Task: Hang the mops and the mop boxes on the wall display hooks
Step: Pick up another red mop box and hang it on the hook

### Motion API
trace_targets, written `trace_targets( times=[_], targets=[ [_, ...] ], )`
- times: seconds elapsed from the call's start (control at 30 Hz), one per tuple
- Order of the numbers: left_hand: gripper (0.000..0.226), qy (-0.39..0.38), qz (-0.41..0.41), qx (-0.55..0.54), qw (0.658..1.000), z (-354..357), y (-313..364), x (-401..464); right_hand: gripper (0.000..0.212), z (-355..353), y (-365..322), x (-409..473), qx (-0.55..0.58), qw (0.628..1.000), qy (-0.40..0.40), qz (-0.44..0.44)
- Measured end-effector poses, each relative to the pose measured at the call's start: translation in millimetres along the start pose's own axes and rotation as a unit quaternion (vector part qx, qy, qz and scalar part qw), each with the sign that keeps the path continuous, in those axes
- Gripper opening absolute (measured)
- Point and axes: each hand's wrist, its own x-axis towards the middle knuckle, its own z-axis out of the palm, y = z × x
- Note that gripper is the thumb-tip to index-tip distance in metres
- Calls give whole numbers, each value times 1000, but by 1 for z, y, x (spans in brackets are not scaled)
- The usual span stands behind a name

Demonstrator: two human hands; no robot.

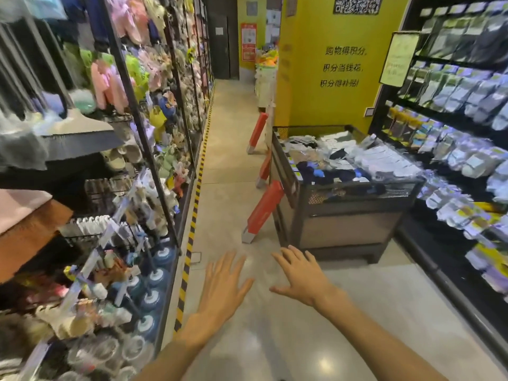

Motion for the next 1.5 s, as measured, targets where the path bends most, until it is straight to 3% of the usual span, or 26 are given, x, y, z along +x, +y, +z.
trace_targets(
  times=[0.13, 0.5, 0.73, 0.9, 1.07, 1.27, 1.33, 1.4, 1.5],
  targets=[
    [69, -29, 4, 13, 999, 16, -22, 95, 92, 1, 35, 90, 2, 1000, 4, -3],
    [71, -15, -59, 60, 996, 27, -82, 309, 92, -40, 106, 327, -4, 997, -13, -70],
    [65, -37, -54, 76, 995, 44, -145, 425, 92, -36, 126, 451, 9, 997, -45, -67],
    [64, -65, -11, 85, 994, 61, -199, 532, 96, -34, 142, 544, 28, 998, -51, -18],
    [66, -118, 70, 84, 987, 66, -240, 642, 116, -41, 157, 619, 72, 993, -52, 77],
    [107, -147, 160, 61, 974, 84, -253, 768, 123, -27, 195, 684, 134, 966, -71, 208],
    [100, -177, 181, 46, 966, 90, -246, 804, 123, -22, 208, 702, 162, 954, -67, 245],
    [77, -231, 196, 43, 952, 102, -239, 840, 119, -15, 223, 724, 188, 942, -67, 270],
    [65, -247, 232, 53, 939, 135, -235, 894, 119, 8, 251, 760, 217, 926, -68, 302]
  ],
)
